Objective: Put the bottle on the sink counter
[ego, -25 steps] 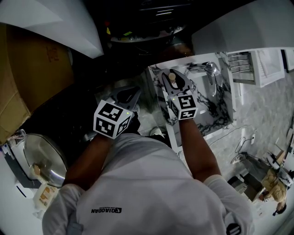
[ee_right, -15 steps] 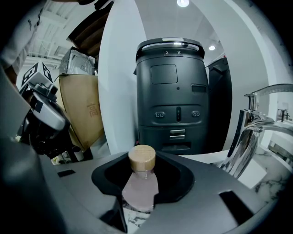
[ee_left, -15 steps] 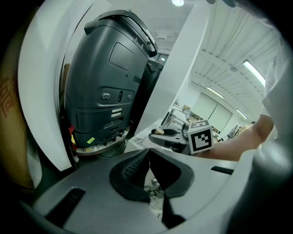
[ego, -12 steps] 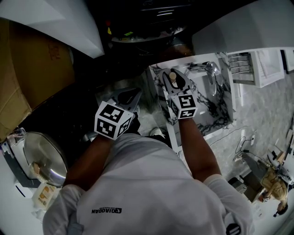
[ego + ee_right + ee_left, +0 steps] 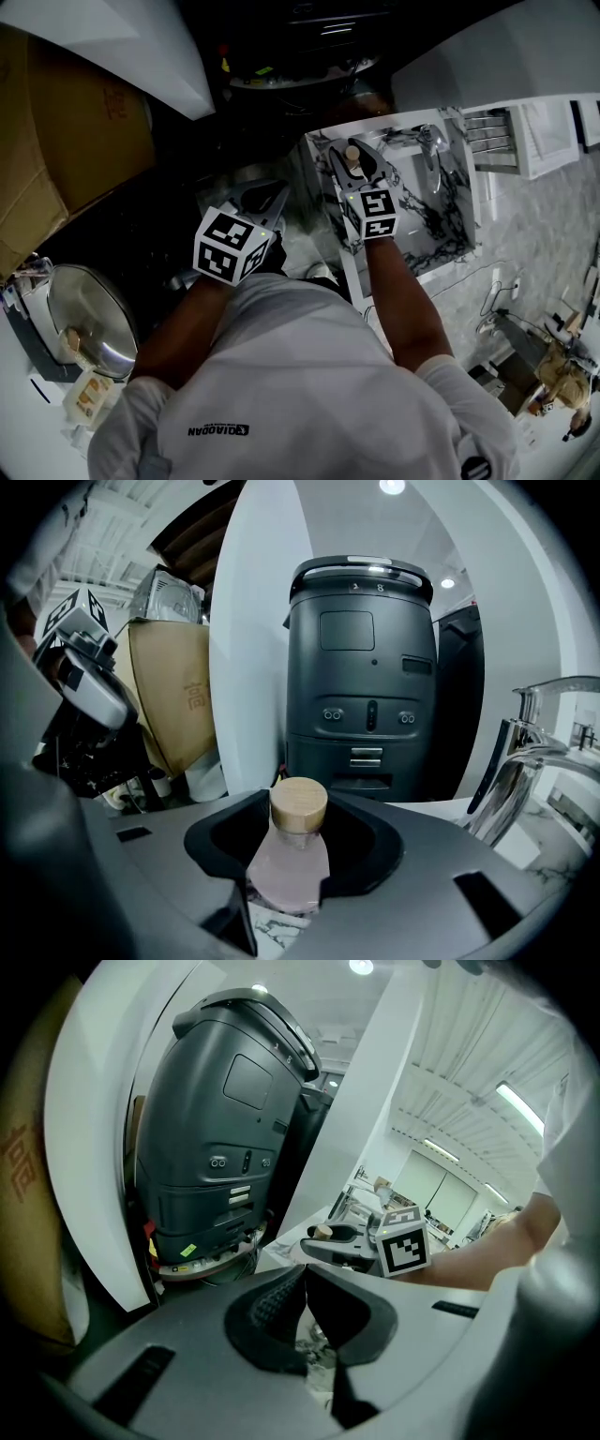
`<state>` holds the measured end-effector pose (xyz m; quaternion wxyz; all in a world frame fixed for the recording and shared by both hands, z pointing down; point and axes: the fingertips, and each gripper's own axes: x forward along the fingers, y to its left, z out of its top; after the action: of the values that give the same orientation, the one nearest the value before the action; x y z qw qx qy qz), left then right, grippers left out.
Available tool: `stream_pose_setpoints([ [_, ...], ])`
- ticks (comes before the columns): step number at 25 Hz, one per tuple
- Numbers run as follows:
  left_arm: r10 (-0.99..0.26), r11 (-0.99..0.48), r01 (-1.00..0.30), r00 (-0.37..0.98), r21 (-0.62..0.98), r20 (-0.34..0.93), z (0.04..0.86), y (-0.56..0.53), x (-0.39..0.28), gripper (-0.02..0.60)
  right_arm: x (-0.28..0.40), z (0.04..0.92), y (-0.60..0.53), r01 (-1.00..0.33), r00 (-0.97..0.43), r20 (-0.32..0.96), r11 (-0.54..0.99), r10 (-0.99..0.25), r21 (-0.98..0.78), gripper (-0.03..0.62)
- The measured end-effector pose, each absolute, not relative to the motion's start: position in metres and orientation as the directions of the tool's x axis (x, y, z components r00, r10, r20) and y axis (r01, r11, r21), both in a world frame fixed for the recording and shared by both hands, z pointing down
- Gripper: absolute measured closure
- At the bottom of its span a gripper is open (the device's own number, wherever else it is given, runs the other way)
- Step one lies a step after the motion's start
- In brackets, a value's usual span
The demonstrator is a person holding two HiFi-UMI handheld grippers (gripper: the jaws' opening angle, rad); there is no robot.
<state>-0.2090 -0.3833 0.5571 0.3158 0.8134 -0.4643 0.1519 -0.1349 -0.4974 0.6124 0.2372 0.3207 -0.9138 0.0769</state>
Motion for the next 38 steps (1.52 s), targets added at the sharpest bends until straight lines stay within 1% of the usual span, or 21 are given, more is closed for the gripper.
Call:
stream_pose_setpoints([
  [13,-0.688,-0.352,-0.869,0.492,0.347,0.534,0.547,-0.369,-0.214,0.566,-0.121,0.598,-0.488,-0.651,-0.659,0.475,0.759,-0.583,0.029,0.396],
  [21,-0.693,-0.386,-0.861,0.508,0.333,0.512,0.534,-0.358,-0.188,0.566,-0.095,0.591,-0.468,-0.676,-0.643,0.468,0.736,-0.606,0.023,0.396],
  [28,-0.708,-0.416,-0.856,0.517,0.308,0.481,0.511,-0.340,-0.160,0.566,-0.074,0.566,-0.444,-0.680,-0.651,0.444,0.733,-0.615,0.017,0.398],
  [29,-0.712,-0.419,-0.855,0.518,0.305,0.475,0.508,-0.337,-0.157,0.566,-0.071,0.561,-0.439,-0.683,-0.654,0.440,0.730,-0.616,0.007,0.402],
  [32,-0.723,-0.425,-0.857,0.515,0.292,0.460,0.497,-0.329,-0.146,0.566,-0.061,0.547,-0.424,-0.692,-0.668,0.420,0.721,-0.614,-0.047,0.448],
  [36,-0.734,-0.430,-0.859,0.512,0.277,0.447,0.484,-0.315,-0.131,0.566,-0.046,0.525,-0.398,-0.685,-0.701,0.386,0.717,-0.600,-0.128,0.535],
  [38,-0.737,-0.434,-0.859,0.512,0.272,0.441,0.477,-0.307,-0.123,0.566,-0.040,0.514,-0.384,-0.669,-0.725,0.374,0.722,-0.579,-0.179,0.549],
])
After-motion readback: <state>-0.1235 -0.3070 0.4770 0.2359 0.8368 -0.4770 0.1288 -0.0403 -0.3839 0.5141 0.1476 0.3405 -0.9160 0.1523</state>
